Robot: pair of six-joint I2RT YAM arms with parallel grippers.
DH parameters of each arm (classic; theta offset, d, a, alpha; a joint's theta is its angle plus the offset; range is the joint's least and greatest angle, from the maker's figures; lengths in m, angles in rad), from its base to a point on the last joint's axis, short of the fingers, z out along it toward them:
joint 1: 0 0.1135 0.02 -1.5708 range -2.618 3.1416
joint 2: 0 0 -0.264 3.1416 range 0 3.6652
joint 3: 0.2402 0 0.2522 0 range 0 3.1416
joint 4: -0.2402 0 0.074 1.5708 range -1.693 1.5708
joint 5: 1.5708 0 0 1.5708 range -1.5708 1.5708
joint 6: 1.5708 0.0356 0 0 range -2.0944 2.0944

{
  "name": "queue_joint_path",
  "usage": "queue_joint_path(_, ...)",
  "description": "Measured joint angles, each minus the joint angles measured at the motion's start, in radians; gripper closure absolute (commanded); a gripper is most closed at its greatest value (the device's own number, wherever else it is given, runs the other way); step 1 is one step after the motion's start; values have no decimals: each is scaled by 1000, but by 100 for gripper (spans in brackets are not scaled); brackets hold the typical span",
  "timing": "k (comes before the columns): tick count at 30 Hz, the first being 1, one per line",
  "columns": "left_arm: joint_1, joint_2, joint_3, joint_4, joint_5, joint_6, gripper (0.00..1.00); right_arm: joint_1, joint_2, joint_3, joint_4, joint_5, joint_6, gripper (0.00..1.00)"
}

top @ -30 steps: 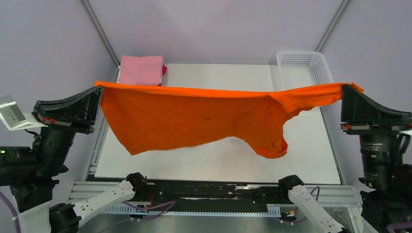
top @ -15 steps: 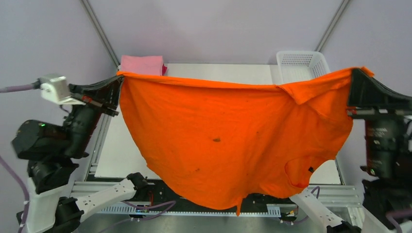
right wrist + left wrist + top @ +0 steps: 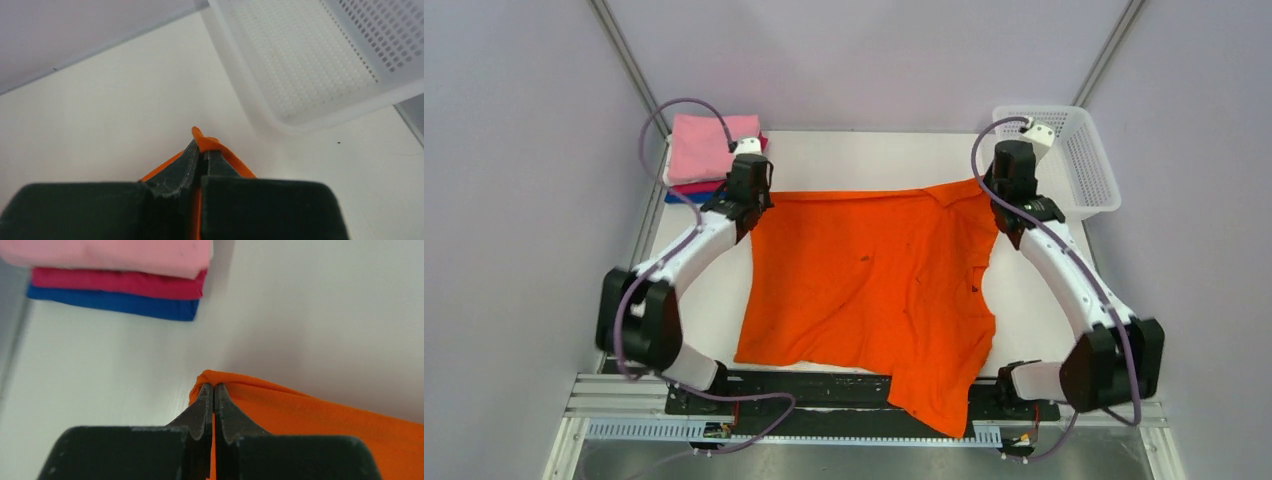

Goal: Fold and stack the t-shirts
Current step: Flatten out the tshirt

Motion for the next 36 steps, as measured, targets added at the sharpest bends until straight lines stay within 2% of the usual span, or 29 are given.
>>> queue_joint_path(5,120,445,115,50,210,-82,100,-48,313,11,101,-50,51,100)
queue_joint_path(8,165,576,174,82,298,-129,100,-54,485,71,117,-63,61,100)
queue_joint_path(12,191,638,241,117,356,-165,98,-56,642,187,122,-64,67,98)
queue_joint_path(14,193,668,302,132,368,-173,92,-57,691,254,126,-59,69,96)
queue_joint_path(15,193,683,336,134,371,-177,80,-58,708,282,128,-55,71,95)
queue_joint_path(16,193,697,365,135,373,-179,74,-58,726,312,132,-51,72,94)
queue_joint_path(17,193,711,393,135,373,-180,62,-60,745,344,138,-48,74,92)
queue_joint_path(18,192,724,418,135,373,-182,53,-61,767,380,142,-46,74,87)
queue_joint_path(19,191,734,438,135,373,-179,40,-63,789,412,145,-46,74,77)
queue_joint_path(20,190,745,457,135,374,-183,34,-66,818,455,142,-47,75,58)
queue_joint_path(21,190,751,468,135,376,-183,20,-69,846,497,140,-48,79,42)
queue_joint_path(23,190,757,480,134,389,-190,3,-75,897,571,126,-58,82,24)
queue_joint_path(27,191,757,483,132,436,-190,0,-81,911,599,100,-107,77,3)
queue_joint_path(28,191,756,482,132,455,-192,0,-82,906,596,97,-131,77,0)
queue_joint_path(31,189,732,454,149,526,-198,0,-84,867,552,90,-211,77,0)
queue_joint_path(36,166,587,328,157,618,-205,0,-84,729,388,76,-357,103,0)
